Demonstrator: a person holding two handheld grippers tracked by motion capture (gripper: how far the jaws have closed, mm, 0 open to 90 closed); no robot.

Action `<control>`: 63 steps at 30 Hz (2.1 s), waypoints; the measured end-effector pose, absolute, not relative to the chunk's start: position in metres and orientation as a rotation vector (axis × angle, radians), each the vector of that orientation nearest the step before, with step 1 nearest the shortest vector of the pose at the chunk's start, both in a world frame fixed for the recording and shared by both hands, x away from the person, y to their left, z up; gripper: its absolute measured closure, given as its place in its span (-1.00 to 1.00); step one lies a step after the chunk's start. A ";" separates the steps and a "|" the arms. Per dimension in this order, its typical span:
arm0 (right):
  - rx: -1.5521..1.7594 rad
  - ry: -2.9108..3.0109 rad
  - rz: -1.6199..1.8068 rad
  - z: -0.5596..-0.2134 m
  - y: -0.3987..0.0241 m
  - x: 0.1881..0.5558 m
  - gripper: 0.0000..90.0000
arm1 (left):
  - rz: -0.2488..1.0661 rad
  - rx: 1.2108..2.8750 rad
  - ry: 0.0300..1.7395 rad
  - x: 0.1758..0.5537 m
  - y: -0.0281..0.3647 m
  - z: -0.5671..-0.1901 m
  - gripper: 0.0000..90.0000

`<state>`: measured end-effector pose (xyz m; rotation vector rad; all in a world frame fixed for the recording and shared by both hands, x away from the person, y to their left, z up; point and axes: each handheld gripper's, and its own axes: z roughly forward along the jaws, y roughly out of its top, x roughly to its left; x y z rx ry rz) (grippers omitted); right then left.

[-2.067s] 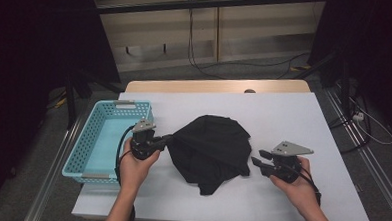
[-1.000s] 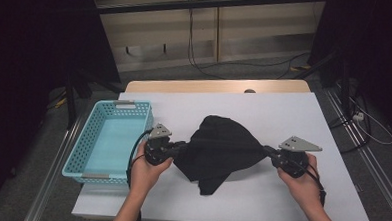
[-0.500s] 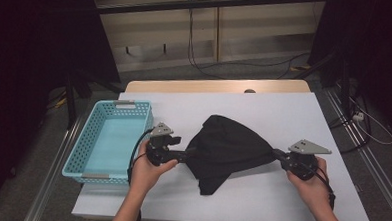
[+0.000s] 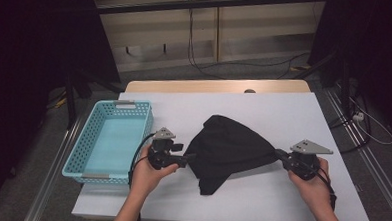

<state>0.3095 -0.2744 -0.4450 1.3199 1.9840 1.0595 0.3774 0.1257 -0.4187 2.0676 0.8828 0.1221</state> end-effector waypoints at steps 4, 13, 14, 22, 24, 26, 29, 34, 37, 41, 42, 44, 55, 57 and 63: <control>1.334 1.978 1.061 -0.446 -0.277 0.309 0.94 | 0.111 2.116 0.853 0.376 0.120 -0.424 -0.04; 1.359 1.956 1.073 -0.446 -0.282 0.308 0.94 | 0.022 2.140 0.830 0.376 0.122 -0.417 0.88; 1.361 1.953 1.074 -0.446 -0.282 0.308 0.94 | 0.035 2.138 0.826 0.376 0.124 -0.413 0.89; 1.339 1.970 1.149 -0.438 -0.275 0.305 0.95 | 0.166 1.977 0.864 0.381 0.155 -0.382 0.91; 1.318 1.985 1.168 -0.435 -0.269 0.304 0.95 | 0.182 1.965 0.877 0.382 0.159 -0.380 0.91; 1.291 2.004 1.166 -0.434 -0.263 0.303 0.95 | 0.198 1.956 0.889 0.383 0.161 -0.380 0.91; 1.281 2.046 1.162 -0.437 -0.257 0.303 0.93 | 0.208 1.953 0.912 0.384 0.163 -0.382 0.91; 1.265 2.104 1.177 -0.442 -0.253 0.300 0.88 | 0.232 1.939 0.933 0.385 0.168 -0.381 0.91; 1.249 2.134 1.186 -0.444 -0.250 0.298 0.80 | 0.237 1.933 0.941 0.385 0.170 -0.380 0.91; 1.222 2.178 1.171 -0.446 -0.245 0.297 0.72 | 0.246 1.938 0.947 0.386 0.171 -0.381 0.91; 1.201 2.198 1.167 -0.446 -0.244 0.297 0.72 | 0.246 1.938 0.947 0.386 0.171 -0.381 0.91; 1.163 2.221 1.142 -0.445 -0.240 0.296 0.63 | 0.245 1.932 0.955 0.386 0.172 -0.382 0.91; 1.026 2.301 1.177 -0.451 -0.212 0.304 0.31 | 0.244 1.937 0.960 0.387 0.172 -0.383 0.91; 0.997 2.312 1.149 -0.452 -0.205 0.306 0.24 | 0.248 1.938 0.959 0.387 0.172 -0.383 0.91; 0.930 2.367 1.014 -0.461 -0.198 0.309 0.13 | 0.248 1.927 0.962 0.387 0.173 -0.383 0.91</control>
